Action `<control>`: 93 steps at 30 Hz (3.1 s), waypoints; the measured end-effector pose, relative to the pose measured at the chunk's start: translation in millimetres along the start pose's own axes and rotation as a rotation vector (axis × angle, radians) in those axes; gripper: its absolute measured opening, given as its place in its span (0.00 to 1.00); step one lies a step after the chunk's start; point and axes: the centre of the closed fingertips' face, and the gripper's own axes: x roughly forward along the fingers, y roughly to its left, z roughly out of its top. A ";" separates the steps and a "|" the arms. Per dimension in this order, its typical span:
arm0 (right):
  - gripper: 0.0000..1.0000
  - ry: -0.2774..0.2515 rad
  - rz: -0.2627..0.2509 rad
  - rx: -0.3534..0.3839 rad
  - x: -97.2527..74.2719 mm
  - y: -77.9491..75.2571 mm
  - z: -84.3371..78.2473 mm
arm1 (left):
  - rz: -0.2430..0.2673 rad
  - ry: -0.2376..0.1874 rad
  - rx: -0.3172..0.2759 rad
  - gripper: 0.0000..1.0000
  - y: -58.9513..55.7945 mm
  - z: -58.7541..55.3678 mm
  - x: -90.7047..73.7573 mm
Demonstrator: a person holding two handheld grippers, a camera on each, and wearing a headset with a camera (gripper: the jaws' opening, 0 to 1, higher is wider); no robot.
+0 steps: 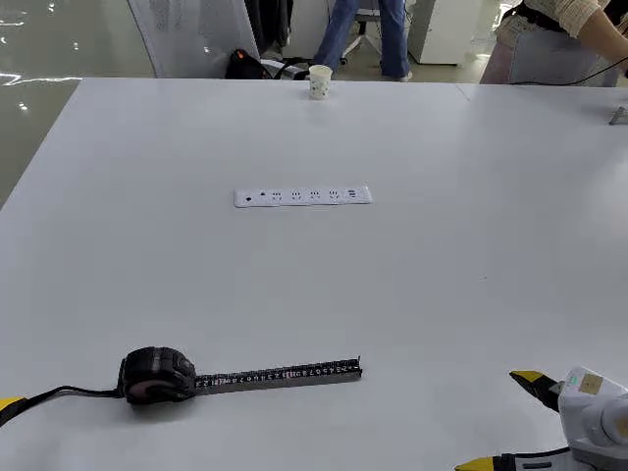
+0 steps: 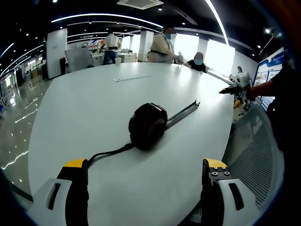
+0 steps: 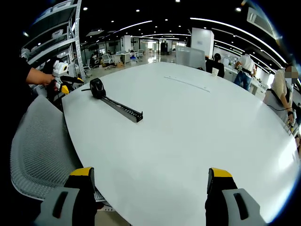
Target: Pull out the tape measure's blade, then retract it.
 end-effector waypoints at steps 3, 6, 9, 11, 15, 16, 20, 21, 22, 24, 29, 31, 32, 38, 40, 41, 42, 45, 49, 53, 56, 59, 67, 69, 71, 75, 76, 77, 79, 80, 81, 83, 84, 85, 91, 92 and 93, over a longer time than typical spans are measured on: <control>0.99 0.003 -0.002 0.000 -0.2 -0.9 -2.2 | 0.000 -0.003 0.002 0.99 0.1 2.4 0.0; 0.99 0.015 -0.004 -0.003 -0.7 -2.6 -5.5 | -0.003 -0.004 0.003 0.99 -0.8 3.9 -0.3; 0.99 0.015 -0.005 0.001 -1.4 -2.4 -5.2 | 0.010 0.014 -0.009 0.99 1.7 2.4 0.3; 0.99 0.017 0.004 0.001 -1.0 0.4 -4.8 | 0.005 0.011 -0.011 0.99 0.6 3.1 0.1; 0.99 0.026 0.014 -0.014 0.3 3.4 -6.5 | 0.003 0.007 -0.005 0.99 -0.3 5.1 1.1; 0.99 0.028 0.013 -0.017 0.4 3.2 -6.9 | 0.004 0.006 -0.003 0.99 -0.2 5.5 1.3; 0.99 0.031 0.019 -0.018 -0.9 4.6 -7.0 | 0.011 0.010 0.003 0.99 -0.7 6.0 3.8; 0.99 0.032 0.018 -0.021 -1.4 4.7 -6.7 | 0.011 0.015 0.004 0.99 -0.8 5.5 4.8; 0.99 0.033 0.019 -0.023 -1.9 4.8 -6.6 | 0.006 0.020 -0.003 0.99 -2.3 4.5 5.5; 0.99 0.034 0.020 -0.025 -2.3 4.3 -6.4 | 0.007 0.019 -0.003 0.99 -3.3 4.9 6.3; 0.99 0.044 0.024 -0.029 -0.9 3.4 -6.9 | -0.007 0.021 -0.030 0.99 -9.0 7.3 10.4; 0.99 0.051 0.032 -0.038 0.5 5.0 -5.9 | -0.016 0.033 -0.032 0.99 -13.9 6.1 12.0; 0.99 0.057 0.038 -0.047 1.6 5.9 -4.9 | -0.013 0.026 -0.015 0.99 -15.5 7.4 12.7; 0.99 0.066 0.057 -0.077 6.6 5.6 4.2 | -0.020 0.011 -0.050 0.99 -23.2 15.1 17.5; 0.99 0.082 0.076 -0.094 9.3 8.6 5.5 | -0.015 0.015 -0.045 0.99 -24.4 17.7 19.7; 0.99 0.091 0.079 -0.101 10.8 8.2 5.2 | -0.008 0.021 -0.035 0.99 -24.2 18.4 20.7; 0.99 0.110 0.079 -0.112 12.1 7.5 4.4 | -0.009 0.022 -0.035 0.99 -26.1 19.8 21.7; 0.99 0.118 0.096 -0.118 15.2 9.4 9.7 | -0.021 0.029 -0.035 0.99 -31.0 22.5 24.8; 0.99 0.129 0.121 -0.139 18.4 9.6 18.0 | -0.026 0.045 -0.022 0.99 -38.6 24.5 32.7; 0.99 0.138 0.164 -0.157 22.6 12.2 24.0 | -0.014 0.048 0.014 0.99 -42.2 26.8 40.6; 0.99 0.146 0.178 -0.181 25.3 12.6 28.9 | 0.006 0.081 0.023 0.99 -41.2 23.3 45.9; 0.99 0.147 0.189 -0.194 27.9 11.9 35.8 | 0.018 0.063 -0.007 0.99 -35.9 26.8 51.1; 0.99 0.182 0.249 -0.218 41.8 18.7 45.7 | 0.112 0.051 -0.102 0.99 -22.3 36.9 59.7; 0.99 0.203 0.256 -0.237 43.9 18.6 45.8 | 0.124 0.042 -0.112 0.99 -22.1 40.4 61.5; 0.99 0.208 0.259 -0.250 45.9 17.7 47.0 | 0.132 0.031 -0.113 0.99 -21.9 43.5 62.7; 0.99 0.213 0.265 -0.266 50.1 14.0 51.3 | 0.152 0.024 -0.095 0.99 -22.7 48.7 66.2; 0.99 0.212 0.266 -0.272 51.4 13.2 52.5 | 0.155 0.022 -0.095 0.99 -25.2 49.9 66.4; 0.99 0.215 0.266 -0.277 52.8 12.4 53.8 | 0.157 0.019 -0.096 0.99 -25.6 51.3 67.6; 0.99 0.226 0.271 -0.287 54.8 11.7 55.5 | 0.163 0.013 -0.100 0.99 -24.3 52.2 68.7; 0.99 0.230 0.273 -0.295 55.4 11.5 56.4 | 0.164 0.012 -0.102 0.99 -25.7 52.3 69.1; 0.99 0.233 0.274 -0.304 56.2 10.9 57.6 | 0.163 0.012 -0.106 0.99 -26.0 52.5 70.0; 0.99 0.236 0.278 -0.319 58.1 9.9 61.1 | 0.178 0.001 -0.108 0.99 -25.3 54.5 70.1; 0.99 0.232 0.280 -0.324 59.8 9.3 63.4 | 0.187 -0.011 -0.102 0.99 -24.2 56.7 70.3; 0.99 0.230 0.281 -0.327 61.4 8.5 64.5 | 0.190 -0.013 -0.109 0.99 -23.3 57.6 71.0; 0.99 0.241 0.294 -0.357 72.0 10.2 67.2 | 0.229 -0.021 -0.130 0.99 -17.7 57.3 75.9; 0.99 0.245 0.300 -0.366 73.7 11.9 68.1 | 0.234 -0.022 -0.135 0.99 -17.9 56.9 76.1; 0.99 0.247 0.304 -0.375 75.3 12.4 68.9 | 0.233 -0.023 -0.140 0.99 -17.9 56.9 76.7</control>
